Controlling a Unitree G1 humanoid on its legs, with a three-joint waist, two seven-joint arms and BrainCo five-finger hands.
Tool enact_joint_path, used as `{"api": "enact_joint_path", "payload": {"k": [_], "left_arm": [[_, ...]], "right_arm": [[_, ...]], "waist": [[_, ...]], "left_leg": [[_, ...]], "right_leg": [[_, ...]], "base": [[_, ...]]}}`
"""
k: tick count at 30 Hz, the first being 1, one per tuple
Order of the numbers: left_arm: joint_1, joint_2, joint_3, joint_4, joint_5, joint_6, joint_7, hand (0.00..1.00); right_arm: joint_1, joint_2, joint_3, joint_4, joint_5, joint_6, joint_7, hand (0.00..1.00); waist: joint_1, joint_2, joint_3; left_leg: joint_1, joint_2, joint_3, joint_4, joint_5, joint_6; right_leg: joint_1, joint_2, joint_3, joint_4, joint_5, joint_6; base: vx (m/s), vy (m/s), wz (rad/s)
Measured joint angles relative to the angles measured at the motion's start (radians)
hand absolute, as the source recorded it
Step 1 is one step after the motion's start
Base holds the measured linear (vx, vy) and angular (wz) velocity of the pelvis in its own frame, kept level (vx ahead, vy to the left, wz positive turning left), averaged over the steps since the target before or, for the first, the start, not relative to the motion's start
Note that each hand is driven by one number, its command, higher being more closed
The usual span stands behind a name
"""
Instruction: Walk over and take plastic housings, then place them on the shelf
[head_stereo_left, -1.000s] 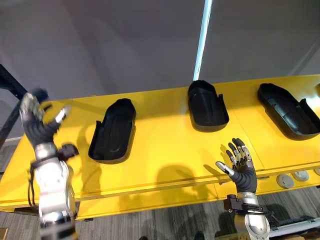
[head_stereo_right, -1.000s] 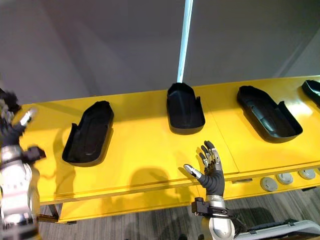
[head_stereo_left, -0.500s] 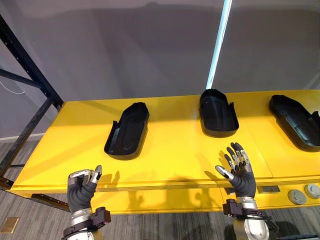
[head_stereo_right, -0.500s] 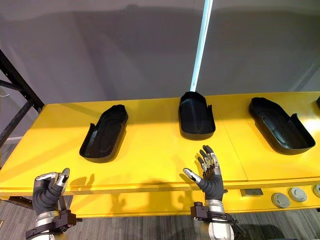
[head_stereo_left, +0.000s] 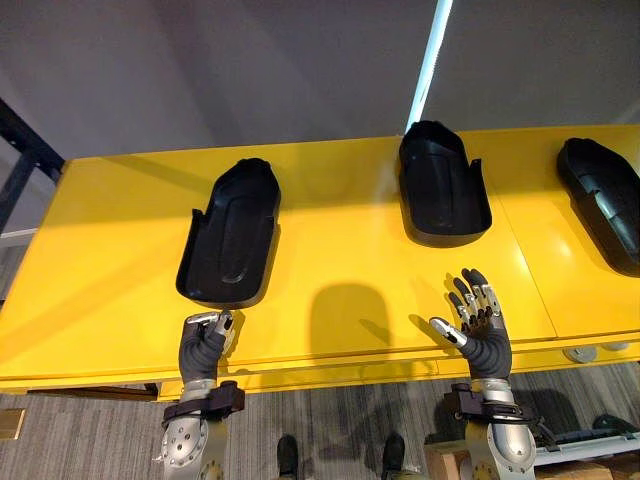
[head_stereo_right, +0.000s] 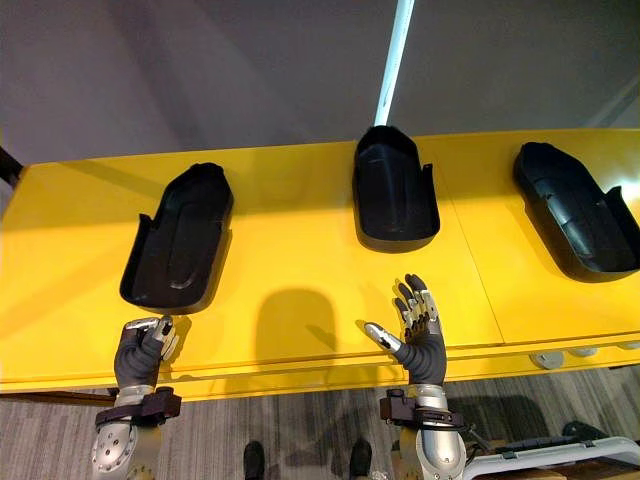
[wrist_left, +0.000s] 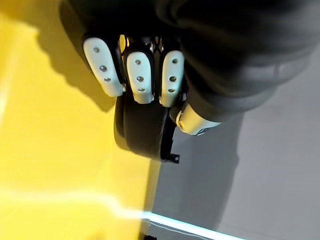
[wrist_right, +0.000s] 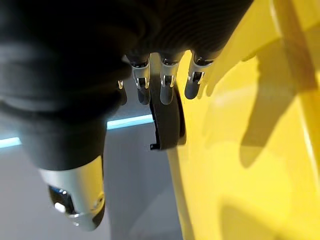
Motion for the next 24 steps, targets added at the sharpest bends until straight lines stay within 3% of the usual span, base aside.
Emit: {"api": "enact_joint_path", "payload": {"k": [12,24], "left_arm": [[-0.128,0.038,0.001,0.097,0.001,-0.042,0.027,1.00],[-0.198,0.049,0.003,0.153,0.001,-0.055,0.057,1.00]], "right_arm": [[-0.001,0.000,0.015,0.000,0.009,0.000,0.001,0.00],[-0.018,-0.001,0.033,0.016,0.037,-0.002,0.001,0.00]], "waist": [[-0.009,0.002,0.014],[-0.011,0.002,0.015]], "left_leg": [[-0.015,0.001,0.008,0.000,-0.002,-0.002],[-0.007,0.002,0.031,0.000,-0.002,-0.001]], "right_leg": [[-0.019,0.002,0.005,0.003,0.000,0.000],[-0.023,0.003,0.024,0.002,0.000,0.000]], "base": [[0.00,0.001,0.00],[0.01,0.003,-0.04]]}}
